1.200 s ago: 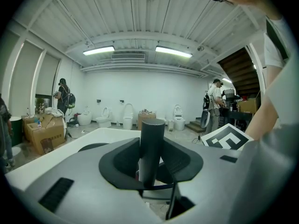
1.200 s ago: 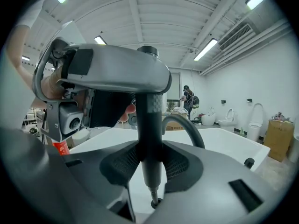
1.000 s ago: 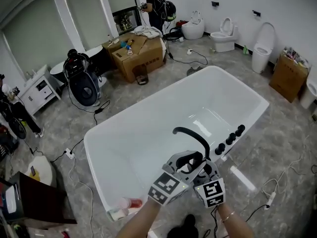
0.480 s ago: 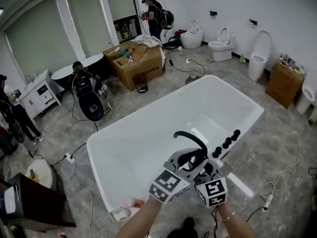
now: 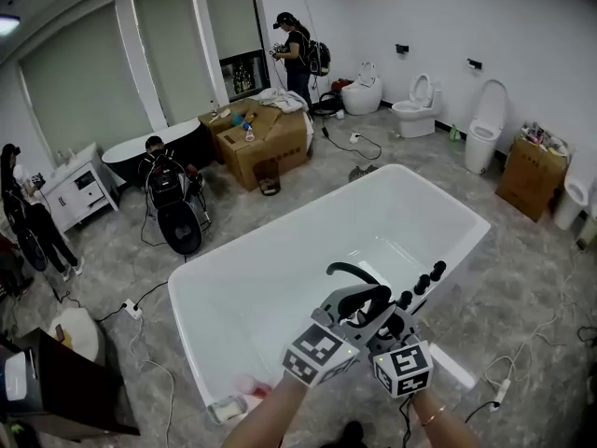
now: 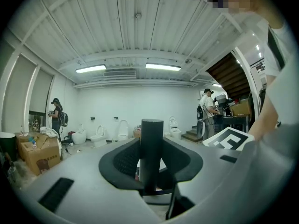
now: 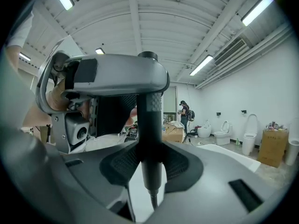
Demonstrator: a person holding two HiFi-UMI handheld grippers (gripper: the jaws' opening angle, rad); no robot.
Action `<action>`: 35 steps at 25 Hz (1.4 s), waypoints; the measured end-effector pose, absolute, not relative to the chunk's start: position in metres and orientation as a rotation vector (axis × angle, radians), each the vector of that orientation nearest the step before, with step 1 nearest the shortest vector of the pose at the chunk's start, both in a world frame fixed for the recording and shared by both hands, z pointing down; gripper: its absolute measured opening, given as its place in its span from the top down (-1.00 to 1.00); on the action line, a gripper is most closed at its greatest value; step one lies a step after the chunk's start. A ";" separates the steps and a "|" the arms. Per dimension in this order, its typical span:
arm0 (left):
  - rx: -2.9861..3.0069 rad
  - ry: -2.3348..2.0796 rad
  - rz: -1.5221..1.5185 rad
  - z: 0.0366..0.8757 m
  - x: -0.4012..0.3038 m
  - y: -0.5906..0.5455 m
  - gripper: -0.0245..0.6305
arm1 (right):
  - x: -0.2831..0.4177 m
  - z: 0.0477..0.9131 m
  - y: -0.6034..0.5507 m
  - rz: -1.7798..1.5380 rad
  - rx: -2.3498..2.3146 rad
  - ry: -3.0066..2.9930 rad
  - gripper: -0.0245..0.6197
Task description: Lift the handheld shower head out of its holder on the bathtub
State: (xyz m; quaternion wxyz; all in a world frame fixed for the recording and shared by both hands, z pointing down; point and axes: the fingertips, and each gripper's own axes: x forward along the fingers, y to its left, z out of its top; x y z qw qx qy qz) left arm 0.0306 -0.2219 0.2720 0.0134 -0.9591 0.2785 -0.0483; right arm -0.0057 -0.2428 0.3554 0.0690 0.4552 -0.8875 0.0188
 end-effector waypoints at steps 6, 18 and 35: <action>-2.958 0.854 -0.125 0.247 0.034 -0.206 0.45 | -0.002 0.329 -0.228 0.001 1.364 -2.690 0.49; -2.934 0.838 -0.052 0.202 0.032 -0.179 0.45 | -0.005 0.285 -0.205 -0.066 1.356 -2.732 0.49; -2.930 0.813 -0.040 0.187 0.033 -0.161 0.45 | -0.003 0.269 -0.187 -0.105 1.380 -2.728 0.50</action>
